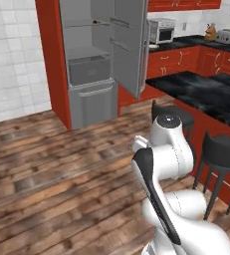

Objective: Place the chicken drumstick on the counter behind the older chicken drumstick on the same shelf of the fridge to maintain FIFO order. Close the fridge door when finished.

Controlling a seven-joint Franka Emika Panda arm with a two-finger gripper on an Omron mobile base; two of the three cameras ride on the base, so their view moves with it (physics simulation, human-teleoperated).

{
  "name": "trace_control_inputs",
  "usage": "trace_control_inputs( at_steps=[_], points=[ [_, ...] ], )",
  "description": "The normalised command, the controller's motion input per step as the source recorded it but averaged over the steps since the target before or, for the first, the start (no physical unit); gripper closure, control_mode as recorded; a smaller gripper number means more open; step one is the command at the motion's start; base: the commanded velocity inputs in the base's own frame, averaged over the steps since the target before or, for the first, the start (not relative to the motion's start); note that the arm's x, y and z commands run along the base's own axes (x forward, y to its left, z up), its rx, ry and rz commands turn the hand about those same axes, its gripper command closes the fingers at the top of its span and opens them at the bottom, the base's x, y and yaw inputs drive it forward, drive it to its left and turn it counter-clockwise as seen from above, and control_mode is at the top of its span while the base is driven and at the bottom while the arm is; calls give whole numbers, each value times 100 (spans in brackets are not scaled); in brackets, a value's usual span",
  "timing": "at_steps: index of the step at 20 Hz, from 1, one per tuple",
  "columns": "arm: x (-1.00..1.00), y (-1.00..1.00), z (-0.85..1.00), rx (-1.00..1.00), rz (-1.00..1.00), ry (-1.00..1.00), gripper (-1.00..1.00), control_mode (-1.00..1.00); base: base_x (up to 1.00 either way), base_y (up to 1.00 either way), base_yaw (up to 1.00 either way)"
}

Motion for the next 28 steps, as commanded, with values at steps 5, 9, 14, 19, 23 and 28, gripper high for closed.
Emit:
trace_control_inputs(
  at_steps=[5,9,14,19,23,28],
  points=[
    [0,0,0,0,0,0,100,100,100,37,-36],
    [0,0,0,0,0,0,100,100,100,28,-24],
    [0,0,0,0,0,0,100,100,100,8,-10],
    [0,0,0,0,0,0,100,100,100,0,0],
    [0,0,0,0,0,0,100,100,100,-1,7],
    [0,0,0,0,0,0,100,100,100,-2,15]
  ],
)
